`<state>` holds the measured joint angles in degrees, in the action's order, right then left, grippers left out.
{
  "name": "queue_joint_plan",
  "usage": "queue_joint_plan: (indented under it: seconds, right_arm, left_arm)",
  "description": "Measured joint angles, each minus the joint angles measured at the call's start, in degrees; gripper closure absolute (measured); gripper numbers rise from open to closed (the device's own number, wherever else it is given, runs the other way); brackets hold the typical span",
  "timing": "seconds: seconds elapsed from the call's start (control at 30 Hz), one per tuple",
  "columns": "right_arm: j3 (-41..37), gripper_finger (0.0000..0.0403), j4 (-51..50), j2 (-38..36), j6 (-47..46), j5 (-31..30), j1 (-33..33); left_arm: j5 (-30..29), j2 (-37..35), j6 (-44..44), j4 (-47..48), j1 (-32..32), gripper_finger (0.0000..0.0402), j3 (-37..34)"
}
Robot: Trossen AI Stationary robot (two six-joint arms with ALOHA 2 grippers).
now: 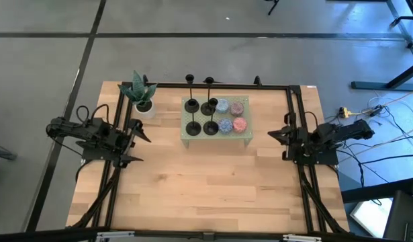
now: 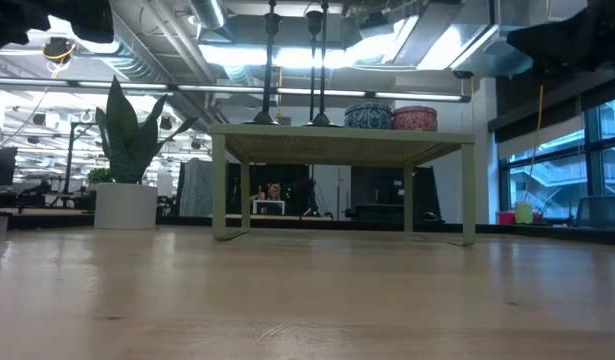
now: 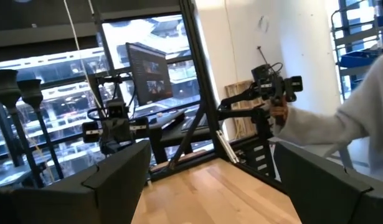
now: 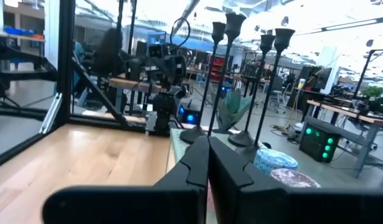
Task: Pick & Place candle stick holders
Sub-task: Return to Home Position
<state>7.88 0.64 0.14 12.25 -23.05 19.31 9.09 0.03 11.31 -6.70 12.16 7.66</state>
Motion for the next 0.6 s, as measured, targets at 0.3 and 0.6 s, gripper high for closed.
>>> queue_joint_plan:
  seconds: [0.3, 0.6]
  right_arm:
    - [-5.36, 0.0393, 7.83, 0.00, -0.24, 0.74, 0.00]
    - [-7.34, 0.0393, 11.21, -0.02, 0.20, 2.30, 0.00]
  left_arm:
    - [-0.80, -0.04, -0.20, -8.10, -0.02, 0.0064, -4.86]
    - [-3.32, -0.04, -2.50, -11.62, -0.06, 0.0064, -7.17]
